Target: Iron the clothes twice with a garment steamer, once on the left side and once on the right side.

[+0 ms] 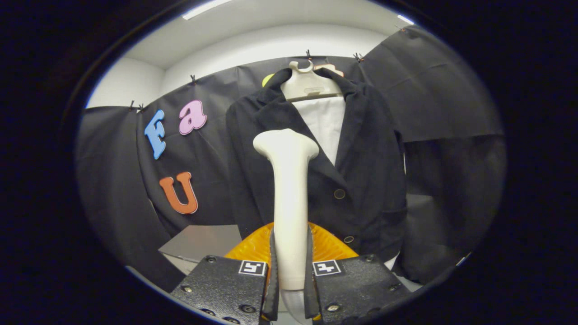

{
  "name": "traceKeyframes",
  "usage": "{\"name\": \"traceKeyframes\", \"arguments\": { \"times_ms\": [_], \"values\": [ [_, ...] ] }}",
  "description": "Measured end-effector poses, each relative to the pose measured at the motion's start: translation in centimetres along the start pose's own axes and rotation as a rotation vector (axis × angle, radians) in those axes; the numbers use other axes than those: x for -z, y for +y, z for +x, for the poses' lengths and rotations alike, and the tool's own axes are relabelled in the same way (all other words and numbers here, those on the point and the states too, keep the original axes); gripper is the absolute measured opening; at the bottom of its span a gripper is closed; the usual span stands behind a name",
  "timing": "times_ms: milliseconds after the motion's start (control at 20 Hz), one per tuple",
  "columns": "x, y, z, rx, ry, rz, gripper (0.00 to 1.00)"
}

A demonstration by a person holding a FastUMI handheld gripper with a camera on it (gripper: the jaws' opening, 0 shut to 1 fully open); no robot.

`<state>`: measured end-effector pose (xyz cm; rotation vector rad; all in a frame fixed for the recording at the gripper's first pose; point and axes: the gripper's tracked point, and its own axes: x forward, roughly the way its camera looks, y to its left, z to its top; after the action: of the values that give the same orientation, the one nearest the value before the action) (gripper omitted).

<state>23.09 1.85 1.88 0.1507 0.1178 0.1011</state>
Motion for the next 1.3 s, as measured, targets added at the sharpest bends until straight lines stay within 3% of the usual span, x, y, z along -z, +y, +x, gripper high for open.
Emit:
{"name": "traceKeyframes", "arguments": {
  "times_ms": [1300],
  "values": [
    [13.5,-5.2,-2.0,0.087,0.197,0.022,0.25]
  ]
}}
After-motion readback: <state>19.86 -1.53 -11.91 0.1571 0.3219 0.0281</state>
